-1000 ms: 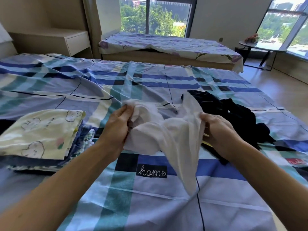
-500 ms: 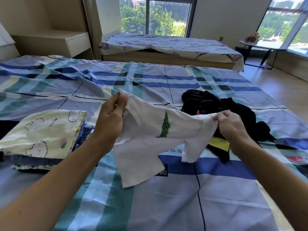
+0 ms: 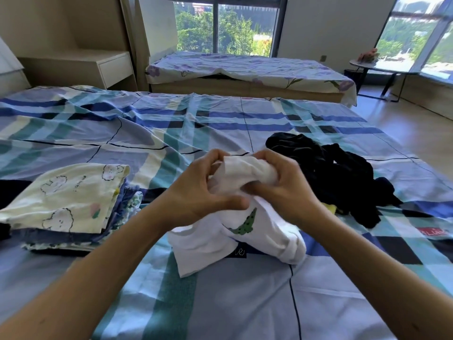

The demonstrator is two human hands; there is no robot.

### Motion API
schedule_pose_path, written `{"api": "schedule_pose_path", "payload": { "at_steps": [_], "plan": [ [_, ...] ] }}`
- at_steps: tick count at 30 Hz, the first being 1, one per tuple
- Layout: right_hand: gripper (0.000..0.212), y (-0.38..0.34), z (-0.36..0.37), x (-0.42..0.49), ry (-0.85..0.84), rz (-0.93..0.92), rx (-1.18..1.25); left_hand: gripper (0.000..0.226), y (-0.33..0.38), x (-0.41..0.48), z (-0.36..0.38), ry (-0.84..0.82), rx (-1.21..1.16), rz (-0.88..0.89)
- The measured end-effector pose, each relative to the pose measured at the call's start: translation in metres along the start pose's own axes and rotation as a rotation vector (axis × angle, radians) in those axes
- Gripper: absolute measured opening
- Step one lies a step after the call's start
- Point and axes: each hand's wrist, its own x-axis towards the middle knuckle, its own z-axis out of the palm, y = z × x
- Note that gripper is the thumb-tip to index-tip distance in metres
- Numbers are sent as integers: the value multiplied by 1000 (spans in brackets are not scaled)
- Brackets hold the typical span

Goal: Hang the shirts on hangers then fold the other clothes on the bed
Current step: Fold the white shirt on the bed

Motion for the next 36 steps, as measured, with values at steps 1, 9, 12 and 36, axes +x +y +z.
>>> {"api": "schedule_pose_path", "payload": {
  "at_steps": [1, 9, 12, 36],
  "plan": [
    [25, -2, -4, 3, 26, 2, 27, 60, -3, -1, -3, -3, 54, -32],
    [14, -12, -47, 10, 277, 20, 69, 19, -52, 0, -21, 14, 439, -249],
    [11, -18, -72, 7, 370, 62, 148, 14, -60, 1, -30, 163, 370, -262],
    [17, -1, -125, 2, 162, 432, -4, 38, 26, 35, -114, 100, 557, -256]
  ]
}}
